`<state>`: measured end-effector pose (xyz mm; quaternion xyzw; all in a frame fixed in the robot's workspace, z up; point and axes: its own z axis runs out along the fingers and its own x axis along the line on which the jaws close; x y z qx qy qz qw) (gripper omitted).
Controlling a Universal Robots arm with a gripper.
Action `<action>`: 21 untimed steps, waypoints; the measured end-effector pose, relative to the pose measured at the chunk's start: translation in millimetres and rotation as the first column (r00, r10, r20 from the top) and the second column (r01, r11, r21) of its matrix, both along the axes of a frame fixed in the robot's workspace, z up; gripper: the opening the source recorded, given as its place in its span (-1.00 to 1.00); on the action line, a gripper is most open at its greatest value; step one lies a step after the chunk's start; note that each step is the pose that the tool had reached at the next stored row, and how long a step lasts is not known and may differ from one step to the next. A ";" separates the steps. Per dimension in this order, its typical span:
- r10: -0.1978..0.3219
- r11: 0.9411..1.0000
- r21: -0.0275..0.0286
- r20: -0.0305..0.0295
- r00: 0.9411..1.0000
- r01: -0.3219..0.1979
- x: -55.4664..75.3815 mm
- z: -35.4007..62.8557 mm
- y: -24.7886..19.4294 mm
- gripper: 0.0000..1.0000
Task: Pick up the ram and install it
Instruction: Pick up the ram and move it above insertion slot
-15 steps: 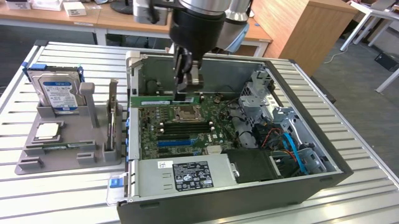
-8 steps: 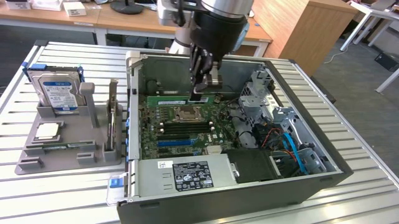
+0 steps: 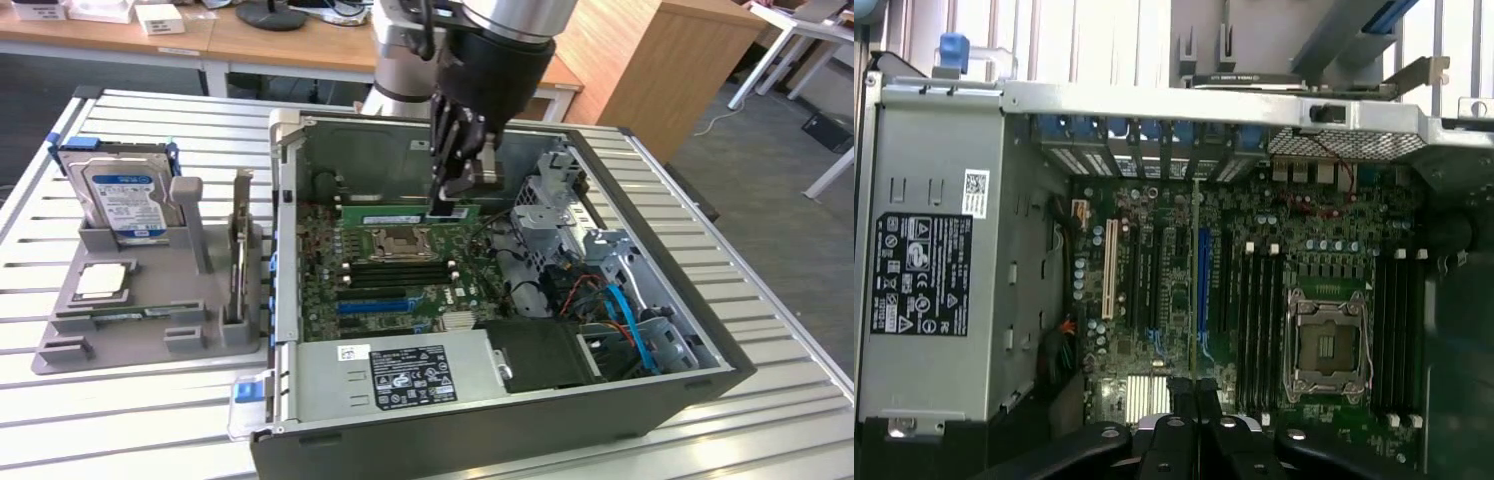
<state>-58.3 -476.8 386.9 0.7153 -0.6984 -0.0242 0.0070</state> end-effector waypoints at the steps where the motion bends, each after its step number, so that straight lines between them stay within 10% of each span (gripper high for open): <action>1: 0.000 1.000 0.000 0.000 1.000 0.000 3.0 0.0 0.0 -0.76; 9: 0.000 1.000 0.000 0.000 1.000 0.000 9.7 0.0 0.1 -0.76; 21: -0.030 1.000 0.000 0.000 1.000 0.030 9.7 -3.0 15.2 -0.76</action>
